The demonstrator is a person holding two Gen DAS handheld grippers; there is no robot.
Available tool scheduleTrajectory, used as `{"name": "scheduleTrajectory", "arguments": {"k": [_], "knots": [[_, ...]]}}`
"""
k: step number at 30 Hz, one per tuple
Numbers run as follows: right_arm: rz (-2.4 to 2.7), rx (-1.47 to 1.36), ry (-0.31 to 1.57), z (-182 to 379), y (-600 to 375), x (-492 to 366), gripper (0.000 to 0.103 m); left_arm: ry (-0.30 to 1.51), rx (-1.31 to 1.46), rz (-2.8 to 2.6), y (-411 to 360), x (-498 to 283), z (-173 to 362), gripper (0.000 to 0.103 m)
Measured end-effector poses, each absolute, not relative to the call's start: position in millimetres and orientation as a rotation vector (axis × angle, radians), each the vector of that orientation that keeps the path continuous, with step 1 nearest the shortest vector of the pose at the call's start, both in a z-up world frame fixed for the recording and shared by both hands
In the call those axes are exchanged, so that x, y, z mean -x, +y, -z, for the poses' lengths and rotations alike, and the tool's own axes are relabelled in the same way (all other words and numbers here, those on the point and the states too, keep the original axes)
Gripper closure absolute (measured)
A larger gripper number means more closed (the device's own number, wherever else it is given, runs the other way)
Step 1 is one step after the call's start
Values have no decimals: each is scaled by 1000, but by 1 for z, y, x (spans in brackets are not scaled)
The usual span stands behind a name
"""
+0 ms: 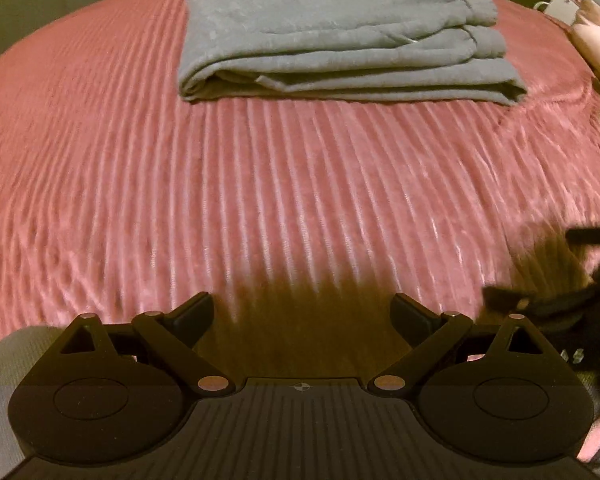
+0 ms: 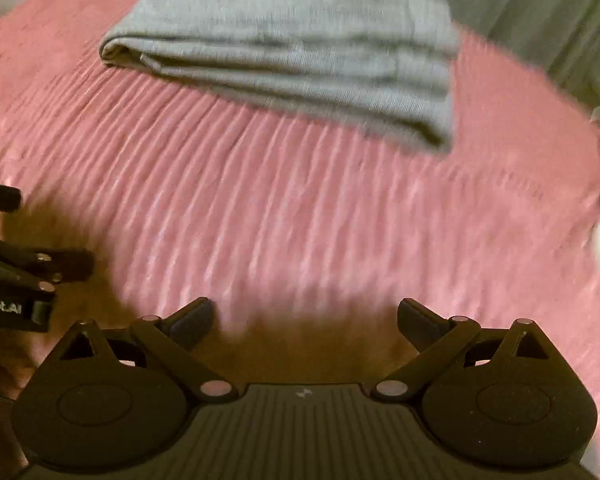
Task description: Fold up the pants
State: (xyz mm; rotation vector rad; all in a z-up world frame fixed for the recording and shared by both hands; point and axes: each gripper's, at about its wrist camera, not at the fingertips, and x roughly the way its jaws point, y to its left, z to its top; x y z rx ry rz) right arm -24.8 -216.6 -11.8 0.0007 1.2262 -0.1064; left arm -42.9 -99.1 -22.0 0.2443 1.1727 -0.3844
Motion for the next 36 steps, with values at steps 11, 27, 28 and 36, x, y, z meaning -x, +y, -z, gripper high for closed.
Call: {"name": "scheduleTrajectory", "arguments": {"k": [11, 27, 28, 36], "knots": [[146, -163, 1190, -41, -226, 24, 4, 1052, -215, 217, -93, 34, -27, 5], [199, -158, 1057, -133, -234, -24, 4, 1048, -31, 261, -95, -26, -120, 5], [200, -170, 1054, -136, -236, -27, 4, 1064, -8, 247, -95, -30, -120, 5], [212, -208, 1020, -138, -243, -31, 4, 1064, -4, 173, -101, -25, -115, 5]]}}
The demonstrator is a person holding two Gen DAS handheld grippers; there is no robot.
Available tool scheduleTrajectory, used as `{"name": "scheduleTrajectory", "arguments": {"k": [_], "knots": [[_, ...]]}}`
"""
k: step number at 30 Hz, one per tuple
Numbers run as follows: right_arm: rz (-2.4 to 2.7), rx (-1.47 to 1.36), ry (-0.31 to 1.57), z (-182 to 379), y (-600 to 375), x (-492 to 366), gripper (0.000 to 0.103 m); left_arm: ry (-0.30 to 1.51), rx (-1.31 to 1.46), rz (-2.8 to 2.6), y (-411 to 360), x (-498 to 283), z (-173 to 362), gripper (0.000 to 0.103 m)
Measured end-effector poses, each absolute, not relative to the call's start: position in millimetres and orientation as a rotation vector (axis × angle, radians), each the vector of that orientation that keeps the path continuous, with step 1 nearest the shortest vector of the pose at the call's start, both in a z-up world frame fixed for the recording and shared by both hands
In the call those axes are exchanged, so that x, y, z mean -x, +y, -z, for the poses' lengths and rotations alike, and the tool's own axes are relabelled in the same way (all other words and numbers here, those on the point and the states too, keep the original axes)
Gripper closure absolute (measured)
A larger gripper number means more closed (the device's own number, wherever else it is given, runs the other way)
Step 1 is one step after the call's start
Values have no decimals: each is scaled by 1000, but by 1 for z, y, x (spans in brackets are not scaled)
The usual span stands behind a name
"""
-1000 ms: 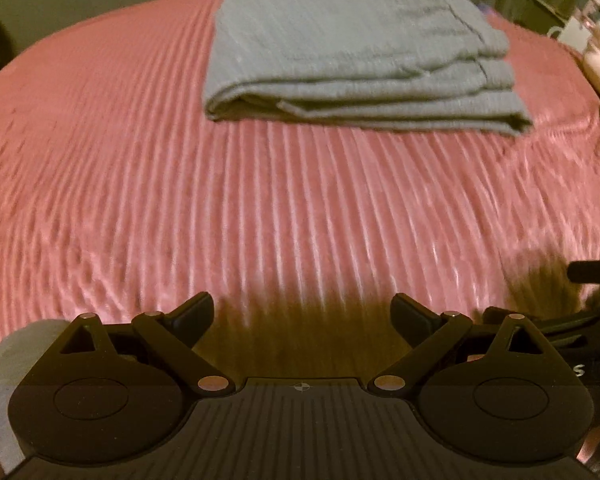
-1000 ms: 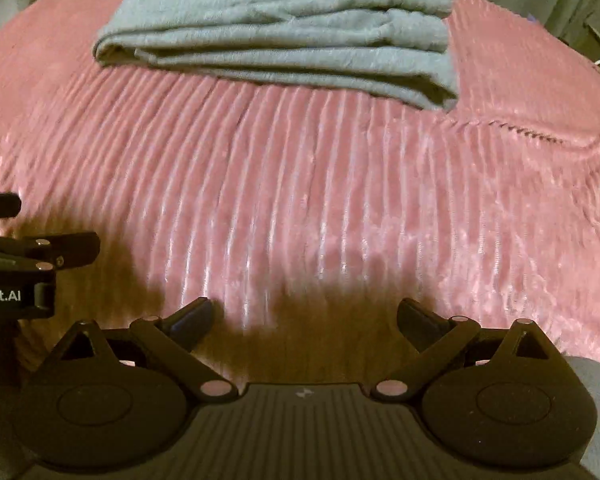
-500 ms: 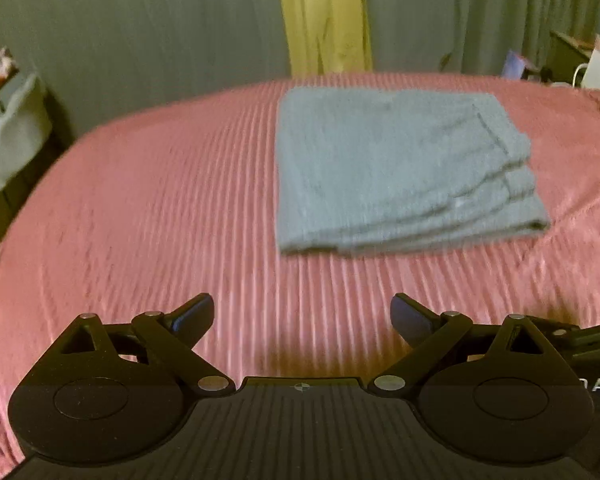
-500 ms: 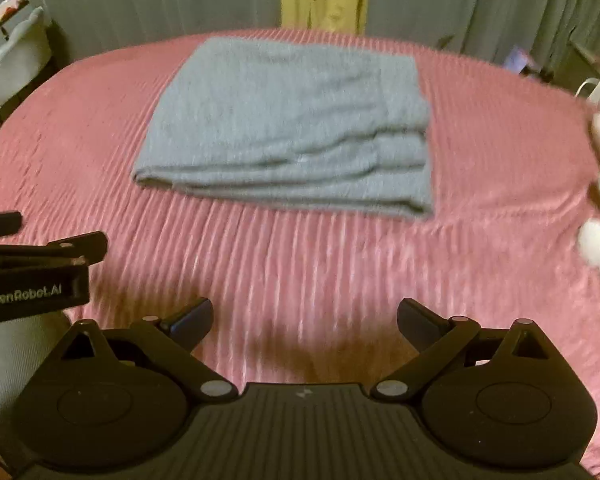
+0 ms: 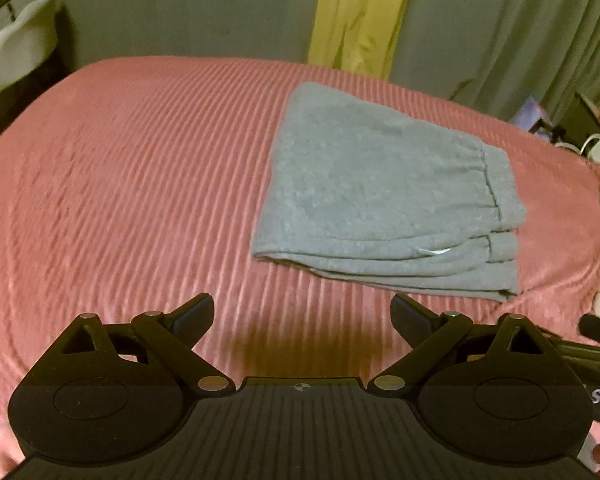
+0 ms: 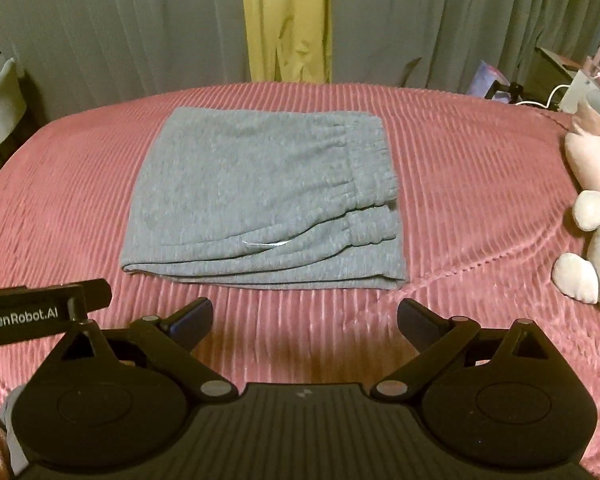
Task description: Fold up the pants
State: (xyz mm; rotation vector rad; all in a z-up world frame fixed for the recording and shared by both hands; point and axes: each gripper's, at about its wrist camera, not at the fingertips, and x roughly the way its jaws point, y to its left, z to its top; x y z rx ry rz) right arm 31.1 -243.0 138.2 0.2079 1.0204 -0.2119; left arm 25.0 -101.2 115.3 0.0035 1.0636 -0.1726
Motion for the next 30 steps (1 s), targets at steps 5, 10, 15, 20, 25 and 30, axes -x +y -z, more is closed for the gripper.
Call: {"name": "scheduleTrajectory", "arguments": {"k": [5, 10, 15, 20, 25, 30], "knots": [[209, -185, 980, -132, -239, -21, 4, 1028, -104, 167, -109, -13, -107, 5], [242, -169, 974, -127, -237, -17, 4, 999, -124, 166, -111, -10, -107, 5], [267, -167, 975, -123, -241, -15, 4, 990, -129, 186, -112, -6, -110, 5], [268, -181, 966, -124, -245, -12, 4, 988, -143, 189, -115, -6, -110, 5], [265, -197, 971, -124, -246, -11, 4, 993, -130, 191, -113, -6, -109, 5], [263, -215, 970, -124, -247, -11, 4, 998, -137, 191, -113, -6, -108, 4]]}}
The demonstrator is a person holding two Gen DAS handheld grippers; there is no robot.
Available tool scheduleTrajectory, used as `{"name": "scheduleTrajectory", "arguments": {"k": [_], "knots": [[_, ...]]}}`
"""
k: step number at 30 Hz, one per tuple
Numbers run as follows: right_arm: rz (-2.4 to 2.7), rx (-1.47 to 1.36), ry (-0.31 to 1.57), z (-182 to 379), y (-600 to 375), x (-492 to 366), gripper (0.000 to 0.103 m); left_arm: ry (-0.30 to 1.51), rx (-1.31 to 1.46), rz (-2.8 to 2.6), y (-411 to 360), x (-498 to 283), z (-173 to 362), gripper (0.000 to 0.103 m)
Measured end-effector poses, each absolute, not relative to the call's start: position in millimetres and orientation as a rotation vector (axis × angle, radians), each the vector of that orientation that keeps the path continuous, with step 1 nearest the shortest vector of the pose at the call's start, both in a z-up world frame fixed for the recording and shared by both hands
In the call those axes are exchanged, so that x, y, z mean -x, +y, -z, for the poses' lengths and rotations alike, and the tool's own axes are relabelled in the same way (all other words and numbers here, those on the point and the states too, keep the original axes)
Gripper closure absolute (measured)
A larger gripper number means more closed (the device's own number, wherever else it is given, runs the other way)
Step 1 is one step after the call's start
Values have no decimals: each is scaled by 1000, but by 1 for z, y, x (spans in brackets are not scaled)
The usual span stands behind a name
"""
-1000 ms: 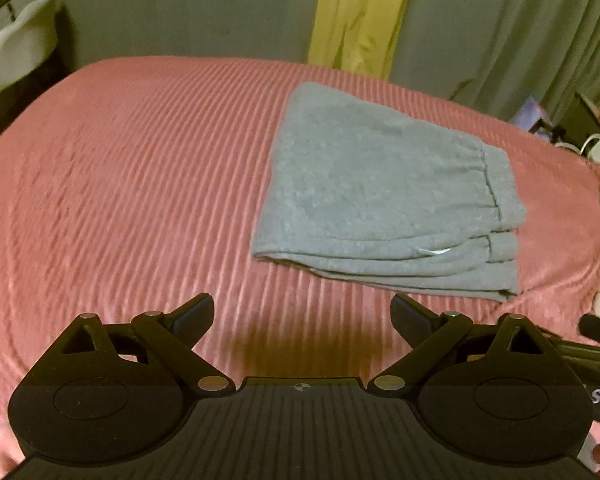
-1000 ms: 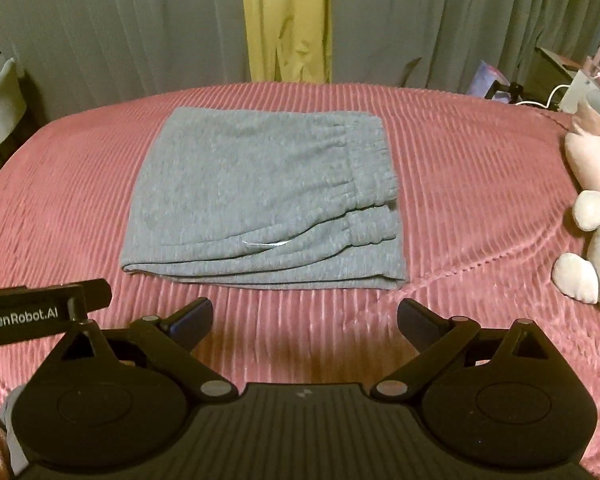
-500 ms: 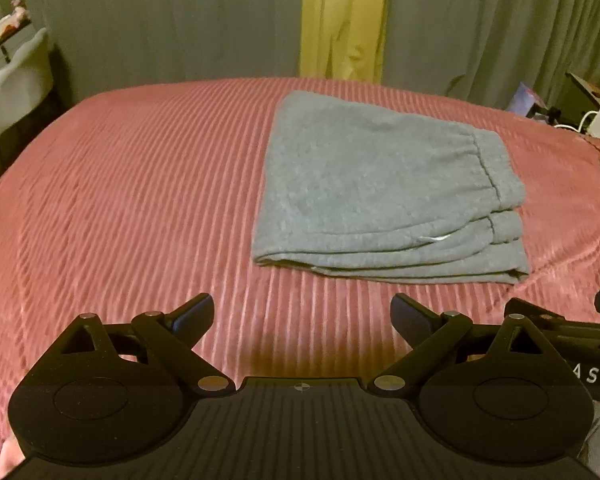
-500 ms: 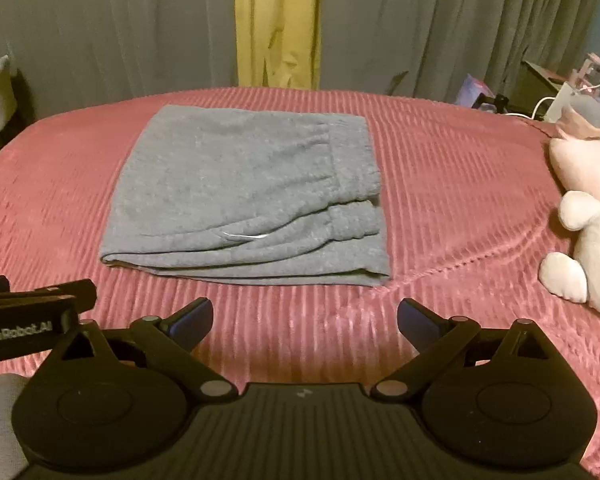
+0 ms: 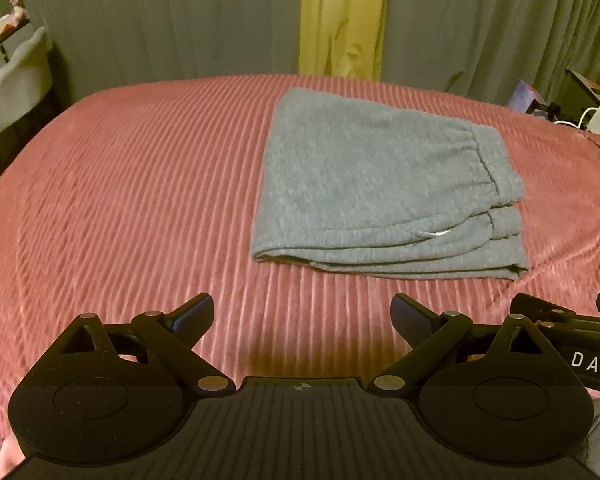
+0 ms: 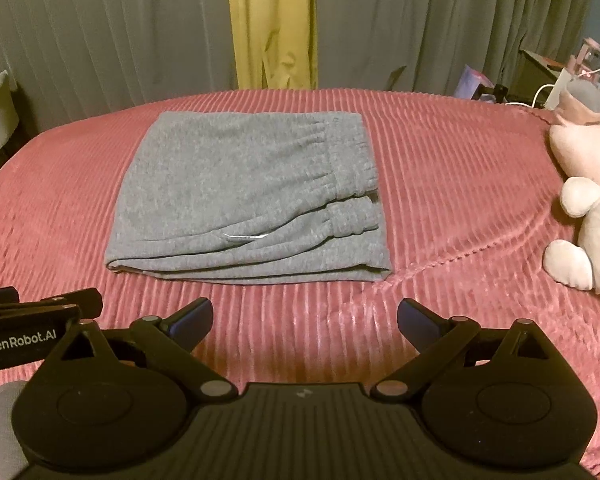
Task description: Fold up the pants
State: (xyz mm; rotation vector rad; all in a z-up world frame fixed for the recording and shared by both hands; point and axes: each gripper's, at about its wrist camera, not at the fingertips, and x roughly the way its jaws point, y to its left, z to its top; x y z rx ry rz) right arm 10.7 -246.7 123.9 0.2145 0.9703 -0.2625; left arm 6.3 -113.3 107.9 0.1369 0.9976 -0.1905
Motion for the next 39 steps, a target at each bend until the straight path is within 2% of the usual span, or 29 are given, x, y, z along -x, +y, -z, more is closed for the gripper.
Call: {"name": "scheduleTrajectory", "arguments": {"k": [39], "knots": [[263, -233, 977, -122, -244, -7, 4, 1002, -171, 189, -119, -3, -104, 3]]}}
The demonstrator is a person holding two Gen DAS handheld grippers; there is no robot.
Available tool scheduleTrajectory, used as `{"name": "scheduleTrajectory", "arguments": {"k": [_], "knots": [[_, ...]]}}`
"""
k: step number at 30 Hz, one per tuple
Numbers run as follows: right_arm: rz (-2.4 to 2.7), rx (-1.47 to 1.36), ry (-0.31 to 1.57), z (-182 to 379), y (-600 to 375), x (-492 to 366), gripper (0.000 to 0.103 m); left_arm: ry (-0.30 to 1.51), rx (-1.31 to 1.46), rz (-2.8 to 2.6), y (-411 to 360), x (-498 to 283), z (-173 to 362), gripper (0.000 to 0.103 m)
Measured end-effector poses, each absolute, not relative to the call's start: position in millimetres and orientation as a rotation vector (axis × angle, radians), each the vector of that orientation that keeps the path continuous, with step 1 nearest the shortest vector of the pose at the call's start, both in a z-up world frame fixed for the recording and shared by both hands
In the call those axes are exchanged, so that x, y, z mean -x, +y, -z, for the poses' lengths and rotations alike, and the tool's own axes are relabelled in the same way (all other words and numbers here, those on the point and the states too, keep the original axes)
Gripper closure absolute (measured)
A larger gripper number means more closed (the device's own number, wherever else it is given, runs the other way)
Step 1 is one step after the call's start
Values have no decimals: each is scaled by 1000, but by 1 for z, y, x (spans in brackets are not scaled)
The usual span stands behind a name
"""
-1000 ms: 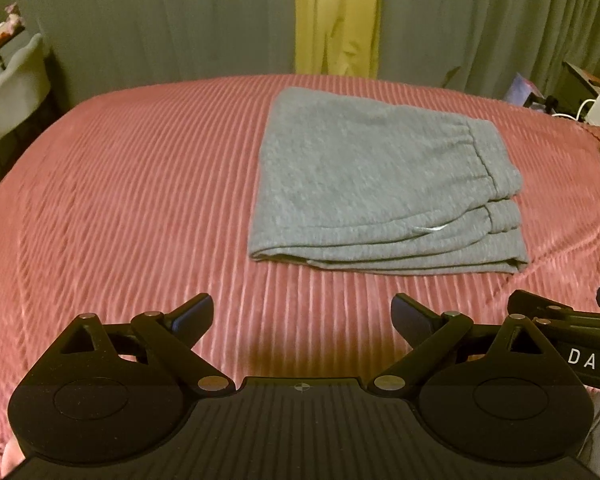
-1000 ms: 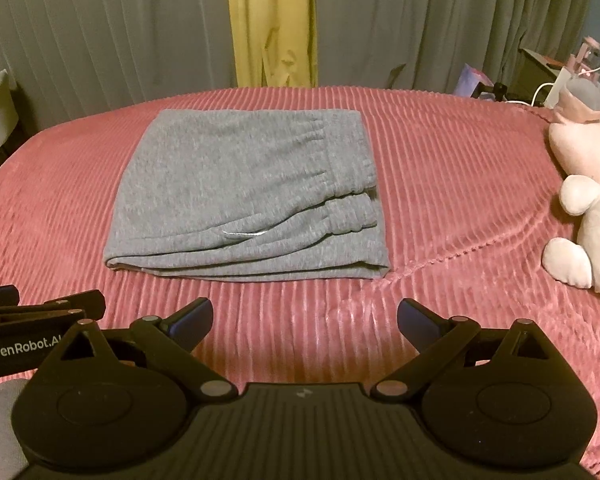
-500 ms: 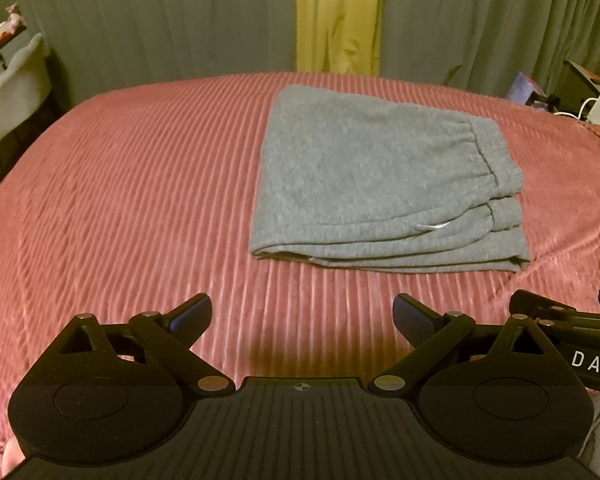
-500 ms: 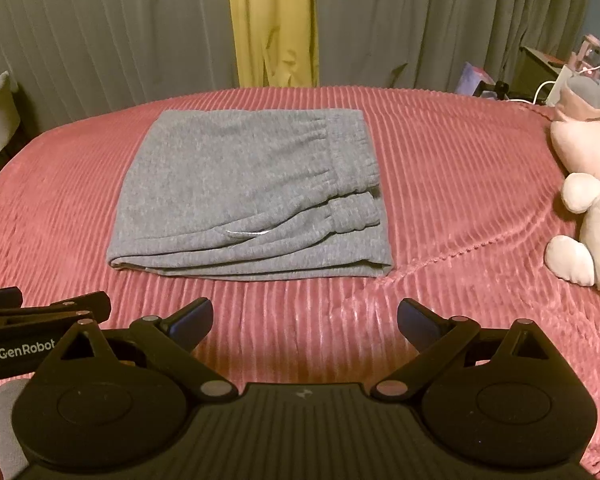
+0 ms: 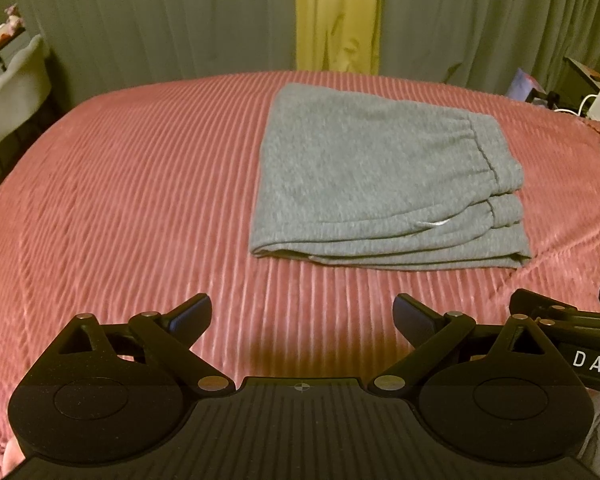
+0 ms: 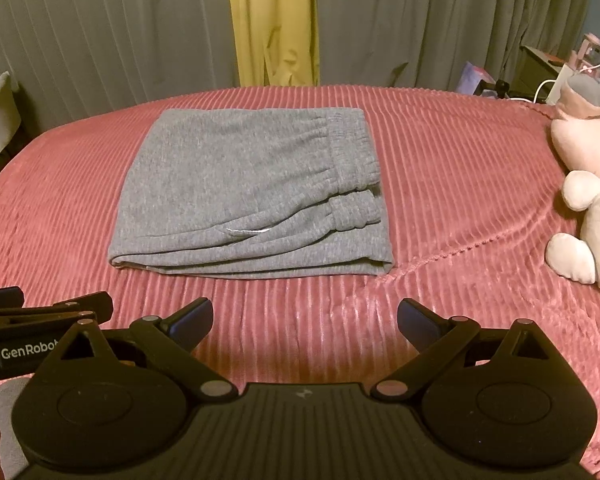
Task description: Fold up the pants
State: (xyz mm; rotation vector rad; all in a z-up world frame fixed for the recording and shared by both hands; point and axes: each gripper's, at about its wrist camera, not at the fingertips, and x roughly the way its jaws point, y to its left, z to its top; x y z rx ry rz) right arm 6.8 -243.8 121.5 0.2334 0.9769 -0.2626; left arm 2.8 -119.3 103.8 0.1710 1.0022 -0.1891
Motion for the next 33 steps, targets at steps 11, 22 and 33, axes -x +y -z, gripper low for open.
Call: {"name": "scheduleTrajectory", "arguments": {"k": [11, 22, 33], "knots": [[265, -231, 973, -122, -243, -6, 4, 1006, -173, 185, -119, -3, -102, 3], [263, -229, 971, -124, -242, -4, 4, 1004, -183, 188, -119, -1, -103, 3], [263, -228, 967, -124, -240, -3, 4, 1004, -183, 185, -118, 0, -104, 3]]}}
